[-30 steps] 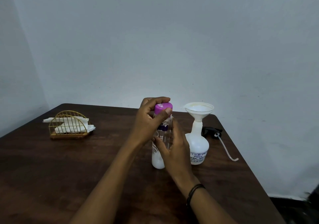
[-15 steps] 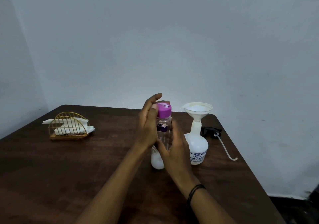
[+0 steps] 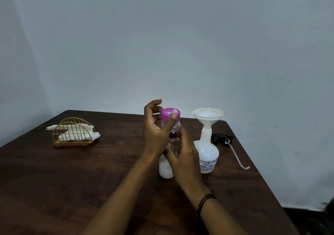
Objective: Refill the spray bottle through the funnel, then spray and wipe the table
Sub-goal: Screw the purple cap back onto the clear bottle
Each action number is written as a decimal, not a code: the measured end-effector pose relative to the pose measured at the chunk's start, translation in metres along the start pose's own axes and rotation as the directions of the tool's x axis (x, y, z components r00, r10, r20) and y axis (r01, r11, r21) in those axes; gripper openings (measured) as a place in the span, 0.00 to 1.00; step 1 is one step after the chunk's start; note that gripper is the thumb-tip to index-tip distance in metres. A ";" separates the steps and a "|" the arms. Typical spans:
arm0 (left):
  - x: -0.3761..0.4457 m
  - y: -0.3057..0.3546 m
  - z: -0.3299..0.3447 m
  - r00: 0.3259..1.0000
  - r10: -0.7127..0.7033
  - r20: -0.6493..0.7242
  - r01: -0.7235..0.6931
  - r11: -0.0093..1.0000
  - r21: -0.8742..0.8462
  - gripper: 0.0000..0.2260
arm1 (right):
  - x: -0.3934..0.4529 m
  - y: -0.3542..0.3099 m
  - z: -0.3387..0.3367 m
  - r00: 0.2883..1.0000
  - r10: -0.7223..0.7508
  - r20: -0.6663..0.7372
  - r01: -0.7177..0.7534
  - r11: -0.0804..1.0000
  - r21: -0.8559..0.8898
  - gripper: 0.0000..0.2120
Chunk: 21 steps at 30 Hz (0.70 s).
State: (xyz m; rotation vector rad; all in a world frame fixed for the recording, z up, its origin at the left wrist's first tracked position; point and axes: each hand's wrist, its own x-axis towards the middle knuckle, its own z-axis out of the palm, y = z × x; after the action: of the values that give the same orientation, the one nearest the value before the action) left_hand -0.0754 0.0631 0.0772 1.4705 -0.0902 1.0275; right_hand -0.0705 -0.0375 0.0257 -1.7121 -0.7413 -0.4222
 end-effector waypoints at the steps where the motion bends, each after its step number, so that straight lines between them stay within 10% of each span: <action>1: 0.000 0.001 0.000 1.000 -0.009 -0.006 0.008 1.000 -0.028 0.20 | 0.000 0.000 0.000 1.000 -0.001 -0.001 0.001 1.000 -0.007 0.32; 4: 0.003 -0.002 0.000 0.997 -0.073 0.032 0.076 0.991 -0.112 0.10 | 0.000 0.001 0.000 1.000 0.003 -0.003 -0.003 1.000 -0.018 0.32; 9: 0.002 -0.002 -0.001 0.999 0.009 0.052 -0.009 1.000 -0.007 0.31 | 0.000 0.001 0.000 1.000 0.009 -0.006 -0.009 1.000 -0.007 0.31; 14: 0.002 -0.006 0.000 0.997 -0.066 0.045 0.073 0.981 -0.181 0.21 | -0.001 0.000 0.000 1.000 0.016 -0.001 -0.016 1.000 -0.017 0.31; 18: 0.003 -0.011 -0.001 0.996 -0.014 0.083 0.020 0.997 -0.070 0.39 | -0.001 0.000 -0.001 1.000 0.018 -0.008 -0.018 0.999 -0.027 0.32; 21: 0.002 -0.015 -0.002 0.999 -0.029 0.035 0.033 0.992 -0.125 0.26 | -0.001 0.001 0.000 0.999 0.031 -0.021 -0.032 0.999 -0.027 0.31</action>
State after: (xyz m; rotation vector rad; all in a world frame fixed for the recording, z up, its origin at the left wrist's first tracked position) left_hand -0.0664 0.0693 0.0670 1.3708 -0.1523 0.9553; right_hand -0.0703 -0.0382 0.0244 -1.7407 -0.6958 -0.4293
